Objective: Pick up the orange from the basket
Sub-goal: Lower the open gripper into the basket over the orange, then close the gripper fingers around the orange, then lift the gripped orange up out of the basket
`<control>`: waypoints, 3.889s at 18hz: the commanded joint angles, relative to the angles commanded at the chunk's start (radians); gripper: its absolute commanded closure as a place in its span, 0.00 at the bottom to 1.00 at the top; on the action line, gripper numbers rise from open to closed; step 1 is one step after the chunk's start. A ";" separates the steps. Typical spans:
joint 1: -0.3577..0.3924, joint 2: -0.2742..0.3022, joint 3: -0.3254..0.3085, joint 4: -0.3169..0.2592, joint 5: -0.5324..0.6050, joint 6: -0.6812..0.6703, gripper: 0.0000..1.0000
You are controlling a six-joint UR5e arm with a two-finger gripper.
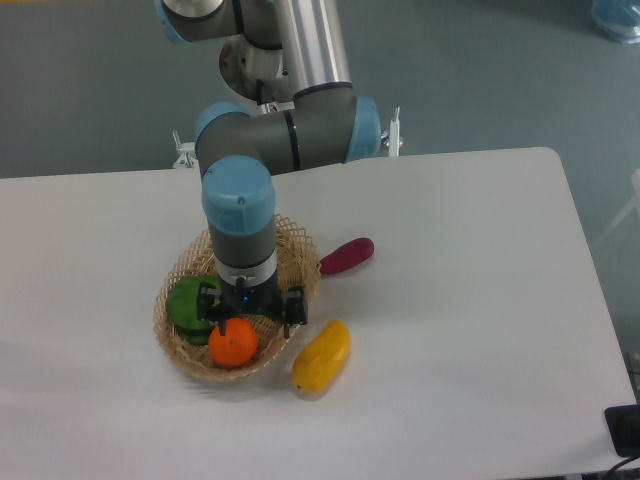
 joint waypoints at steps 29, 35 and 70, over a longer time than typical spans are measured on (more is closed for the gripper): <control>-0.023 -0.091 -0.002 0.003 0.005 -0.002 0.00; -0.023 -0.106 0.002 0.005 0.011 -0.005 0.00; 0.152 0.133 0.093 -0.127 -0.002 0.608 0.22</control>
